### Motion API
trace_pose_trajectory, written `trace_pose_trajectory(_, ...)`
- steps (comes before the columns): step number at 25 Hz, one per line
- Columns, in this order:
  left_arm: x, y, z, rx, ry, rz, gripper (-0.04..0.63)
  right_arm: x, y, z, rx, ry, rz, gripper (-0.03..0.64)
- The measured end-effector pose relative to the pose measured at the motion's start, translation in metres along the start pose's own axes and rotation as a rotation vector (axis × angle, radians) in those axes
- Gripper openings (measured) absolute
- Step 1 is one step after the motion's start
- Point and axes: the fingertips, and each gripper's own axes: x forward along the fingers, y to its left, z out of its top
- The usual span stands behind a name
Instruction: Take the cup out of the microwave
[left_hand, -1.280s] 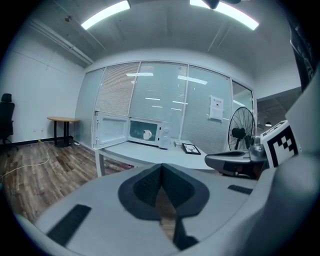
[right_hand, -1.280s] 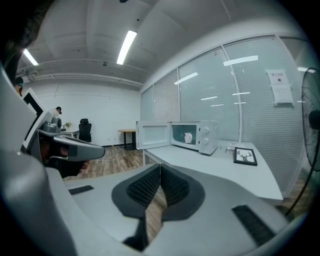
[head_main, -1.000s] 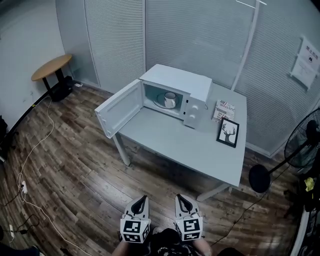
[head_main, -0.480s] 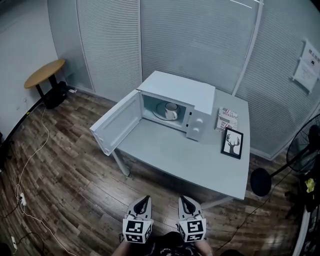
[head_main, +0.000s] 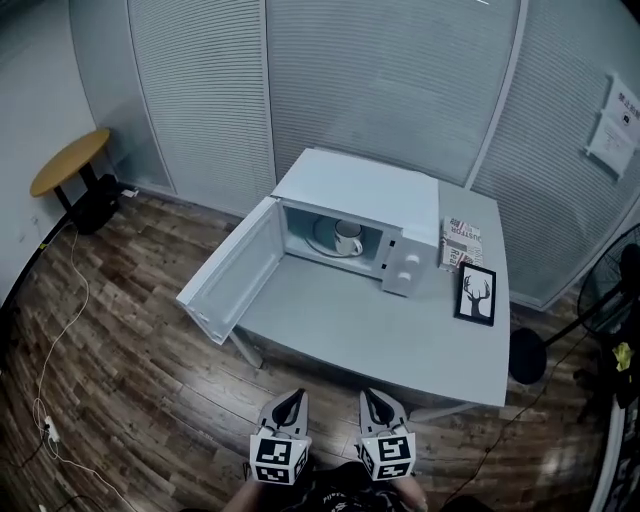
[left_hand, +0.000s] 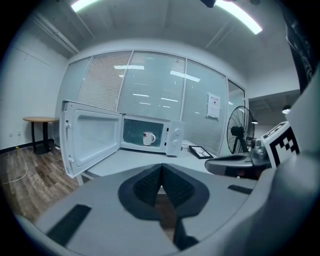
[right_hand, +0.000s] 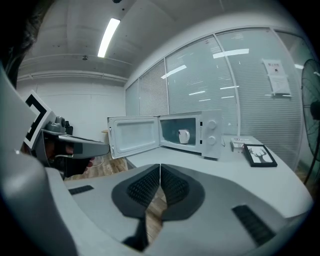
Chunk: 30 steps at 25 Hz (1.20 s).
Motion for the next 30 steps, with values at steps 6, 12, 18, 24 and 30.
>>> trace_pose_trajectory(6,0.030,0.029,0.010,0.016,0.005,-0.071,0.006,0.035,0.005,0.010,0.016,0.003,-0.054,0.005)
trace_pose_trajectory(12,0.050,0.051,0.017,0.031,0.008,-0.124,0.006,0.061,0.010,0.018,0.030,-0.002,-0.097,0.005)
trace_pose_trajectory(18,0.060,0.067,0.025,0.024,-0.001,-0.137,0.006,0.074,0.016,0.020,0.031,0.012,-0.110,0.006)
trace_pose_trajectory(24,0.071,0.074,0.026,0.024,0.004,-0.132,0.006,0.089,0.007,0.023,0.027,0.020,-0.111,0.005)
trace_pose_trajectory(30,0.090,0.082,0.031,0.011,0.019,-0.103,0.006,0.121,-0.009,0.034,0.043,0.028,-0.077,0.006)
